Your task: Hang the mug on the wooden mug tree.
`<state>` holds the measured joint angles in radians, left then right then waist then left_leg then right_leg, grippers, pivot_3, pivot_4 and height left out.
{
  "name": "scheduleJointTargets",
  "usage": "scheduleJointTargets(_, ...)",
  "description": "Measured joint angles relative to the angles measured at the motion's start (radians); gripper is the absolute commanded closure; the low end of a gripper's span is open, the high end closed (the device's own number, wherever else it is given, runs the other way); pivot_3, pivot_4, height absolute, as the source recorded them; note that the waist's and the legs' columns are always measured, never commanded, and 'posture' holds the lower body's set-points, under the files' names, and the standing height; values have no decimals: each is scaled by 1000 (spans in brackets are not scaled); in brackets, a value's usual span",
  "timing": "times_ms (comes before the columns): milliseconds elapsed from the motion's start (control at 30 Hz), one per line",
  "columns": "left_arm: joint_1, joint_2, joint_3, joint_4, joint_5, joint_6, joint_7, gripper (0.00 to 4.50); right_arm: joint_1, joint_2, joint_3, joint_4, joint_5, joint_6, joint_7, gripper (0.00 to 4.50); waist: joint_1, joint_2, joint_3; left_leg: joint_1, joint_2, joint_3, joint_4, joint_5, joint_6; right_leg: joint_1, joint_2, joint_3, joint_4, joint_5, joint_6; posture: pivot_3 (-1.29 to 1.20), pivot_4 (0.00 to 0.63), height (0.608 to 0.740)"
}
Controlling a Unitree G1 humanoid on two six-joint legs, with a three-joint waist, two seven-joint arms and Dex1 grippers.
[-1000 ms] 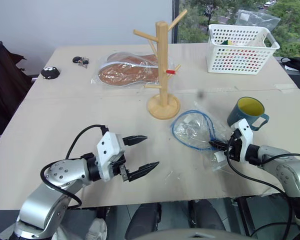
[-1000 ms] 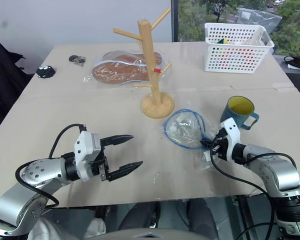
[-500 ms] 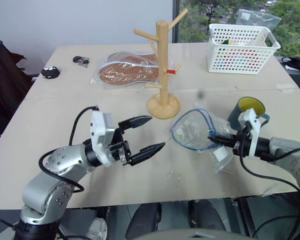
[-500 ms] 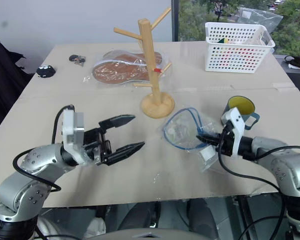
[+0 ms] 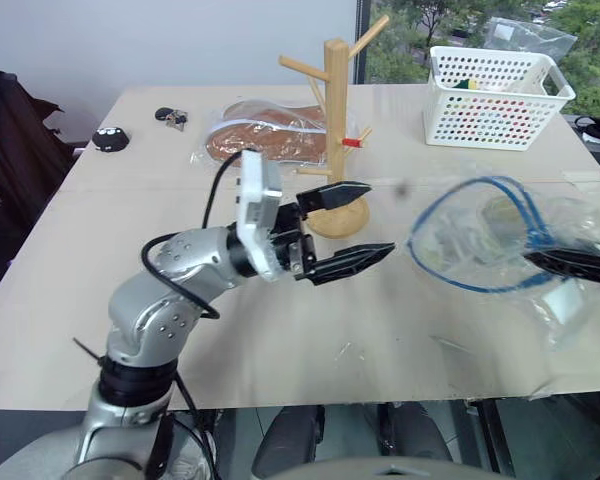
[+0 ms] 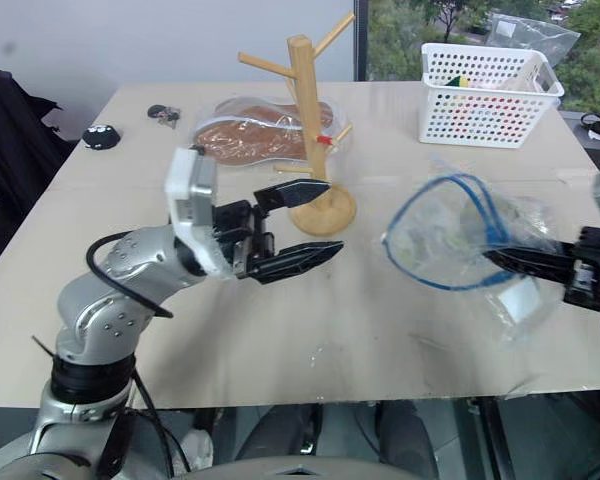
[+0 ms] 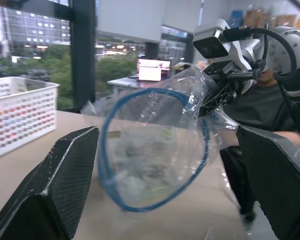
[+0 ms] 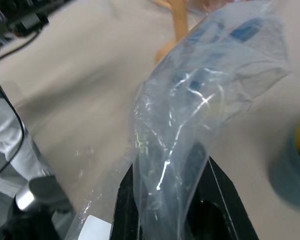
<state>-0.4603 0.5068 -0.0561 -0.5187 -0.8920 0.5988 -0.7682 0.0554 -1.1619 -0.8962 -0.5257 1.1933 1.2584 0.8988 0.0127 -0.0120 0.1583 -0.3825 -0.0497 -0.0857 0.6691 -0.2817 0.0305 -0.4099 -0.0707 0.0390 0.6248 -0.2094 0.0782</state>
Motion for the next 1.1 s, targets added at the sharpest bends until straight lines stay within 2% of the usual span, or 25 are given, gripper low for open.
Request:
scheduleJointTargets(100, -44, -30, -53, 20, 47, 11, 15, 0, 117, -53, -115, 91, -139, -27, 103, 4449, 1, -1, 0, 0, 0, 4, 1, 0, 0, 1, 0, 1, 0, 0, 0, 0, 150, 740)
scheduleJointTargets(200, -73, -46, -78, 28, 79, 33, 44, 0, 161, -86, -182, 237, -285, -111, 181, 4449, 1, -1, 1, 1, 0, 6, 2, 0, 0, 2, 0, 1, 0, 0, 1, 0, 150, 740)
scheduleJointTargets(433, -122, -61, -117, 50, 134, 72, 54, 0, 189, -154, -197, 538, -539, -332, 332, 4449, -6, -1, 1, 2, 0, 7, 0, 0, 0, 1, 0, 2, 0, 0, 1, 0, 150, 740)
scheduleJointTargets(533, -133, -82, -132, 75, 163, 67, 49, 0, 98, -173, -137, 645, -596, -423, 308, 4449, -13, -1, 1, 2, 0, 8, 1, 0, 0, 1, 0, 3, 0, 0, 1, 0, 150, 740)
scheduleJointTargets(633, -149, -115, -155, 108, 189, 51, 32, 0, 4, -166, -13, 722, -641, -526, 255, 4449, -19, -2, 1, 2, 0, 8, 1, 1, -1, 1, 0, 3, 0, 0, 1, 0, 150, 740)
scheduleJointTargets(833, -171, -138, -162, 153, 249, 30, 20, 0, -140, 16, 204, 794, -727, -674, 93, 4449, -23, -1, 2, 2, 0, 7, 0, 3, -5, 1, 0, 4, 0, 0, 1, 0, 150, 740)
scheduleJointTargets(933, -173, -147, -174, 160, 278, 30, 22, 0, -139, 92, 262, 854, -817, -779, -22, 3376, -16, -1, 1, 1, -1, 6, 0, 3, -5, 0, 0, 3, 0, 0, 1, 0, 150, 740)
scheduleJointTargets(1067, -172, -133, -181, 158, 302, 35, 22, 0, -12, 175, 266, 829, -886, -892, -88, 1357, -2, 3, 0, 1, 0, 4, -1, 3, -5, -1, 0, 4, 1, 0, 1, 0, 150, 740)
scheduleJointTargets(1100, -170, -123, -180, 158, 303, 37, 22, 0, 2, 186, 265, 815, -891, -903, -94, 1051, -2, 3, 0, 1, 0, 3, -1, 3, -5, -1, 0, 4, 1, 0, 1, 0, 150, 740)
